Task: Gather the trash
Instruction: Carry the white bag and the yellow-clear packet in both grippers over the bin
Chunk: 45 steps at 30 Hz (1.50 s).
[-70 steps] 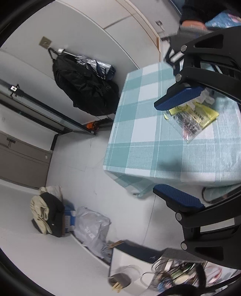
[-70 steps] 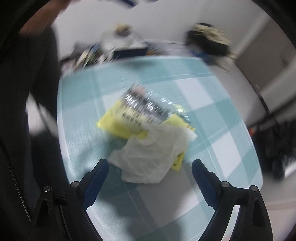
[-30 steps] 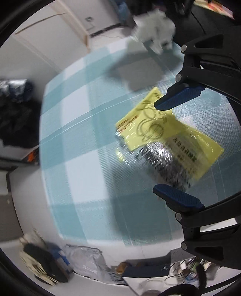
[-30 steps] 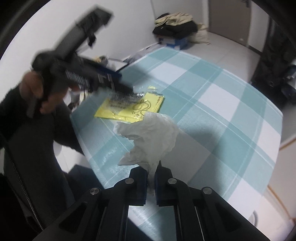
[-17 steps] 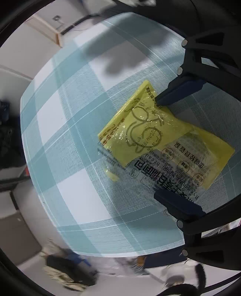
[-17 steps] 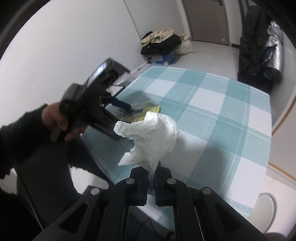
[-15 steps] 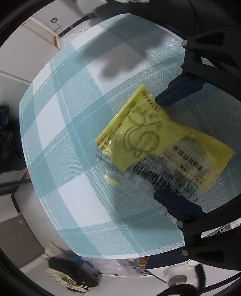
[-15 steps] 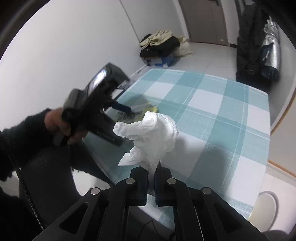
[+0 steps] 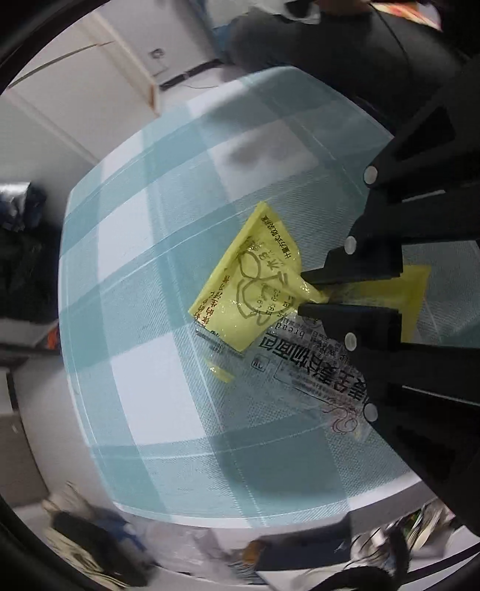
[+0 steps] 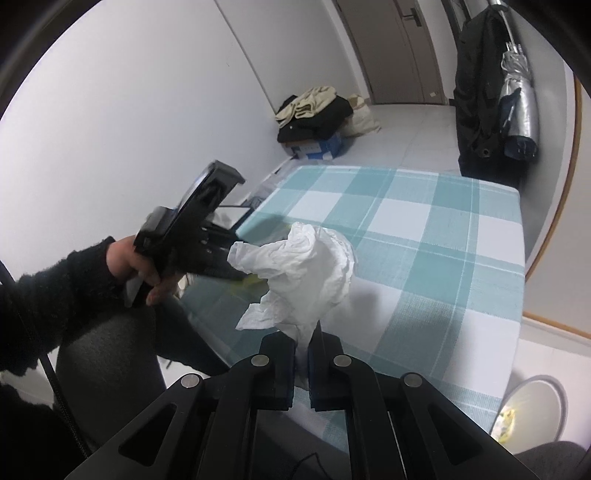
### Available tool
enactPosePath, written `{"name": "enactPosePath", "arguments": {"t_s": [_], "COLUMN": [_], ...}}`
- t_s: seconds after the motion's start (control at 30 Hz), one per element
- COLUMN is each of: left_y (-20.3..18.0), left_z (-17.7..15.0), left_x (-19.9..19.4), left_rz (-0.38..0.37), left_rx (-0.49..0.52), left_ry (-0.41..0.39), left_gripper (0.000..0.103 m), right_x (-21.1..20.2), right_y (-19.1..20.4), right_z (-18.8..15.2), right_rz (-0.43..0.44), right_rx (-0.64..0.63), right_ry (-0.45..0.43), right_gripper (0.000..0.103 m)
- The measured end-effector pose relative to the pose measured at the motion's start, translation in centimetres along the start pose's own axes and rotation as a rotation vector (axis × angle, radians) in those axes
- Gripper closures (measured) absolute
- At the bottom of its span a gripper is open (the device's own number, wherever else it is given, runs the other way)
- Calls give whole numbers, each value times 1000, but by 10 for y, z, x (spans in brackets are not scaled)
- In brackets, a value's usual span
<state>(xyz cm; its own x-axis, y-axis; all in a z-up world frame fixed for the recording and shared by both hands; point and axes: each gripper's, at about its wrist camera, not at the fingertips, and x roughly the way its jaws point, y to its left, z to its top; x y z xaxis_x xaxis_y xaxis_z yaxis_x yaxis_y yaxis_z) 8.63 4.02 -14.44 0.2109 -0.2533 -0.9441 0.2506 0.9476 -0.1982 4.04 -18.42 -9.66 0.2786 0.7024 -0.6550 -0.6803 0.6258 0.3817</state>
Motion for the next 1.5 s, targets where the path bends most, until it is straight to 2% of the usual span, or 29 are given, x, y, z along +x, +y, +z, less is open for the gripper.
{"name": "enactPosePath", "arguments": {"t_s": [0.2,0.33,0.5,0.63,0.87,1.0,1.17,1.37,1.5], "left_y": [-21,-39,-84,-131,-205,-248,-288,-316,-328], "left_z": [-1,9,23,47,94,117,131,137,139], "left_x": [-7,-19,-35,-46,-43,-28,-4,39,71], "left_rz": [14,-14,-63,-126,-224,-293,-361,-407,-417], "left_rx": [23,48,103,162,281,311,328,322,303], "left_ry": [-23,-66,-116,-161,-182,-158,-116,-26,49], "left_gripper": [98,98,98,98,98,98,98,98,98], "right_x": [-18,-41,-81,-118,-180,-209,-229,-231,-219], "right_y": [-4,-12,-30,-47,-89,-120,-154,-204,-229], "right_z": [1,3,5,3,-17,-38,-65,-123,-152], "right_rz": [-23,-59,-97,-183,-339,-410,-492,-507,-505], "right_rx": [26,54,118,161,300,399,507,719,806], "right_ry": [-55,-112,-183,-231,-311,-343,-339,-304,-267], "right_gripper": [99,99,99,99,99,99,99,99,99]}}
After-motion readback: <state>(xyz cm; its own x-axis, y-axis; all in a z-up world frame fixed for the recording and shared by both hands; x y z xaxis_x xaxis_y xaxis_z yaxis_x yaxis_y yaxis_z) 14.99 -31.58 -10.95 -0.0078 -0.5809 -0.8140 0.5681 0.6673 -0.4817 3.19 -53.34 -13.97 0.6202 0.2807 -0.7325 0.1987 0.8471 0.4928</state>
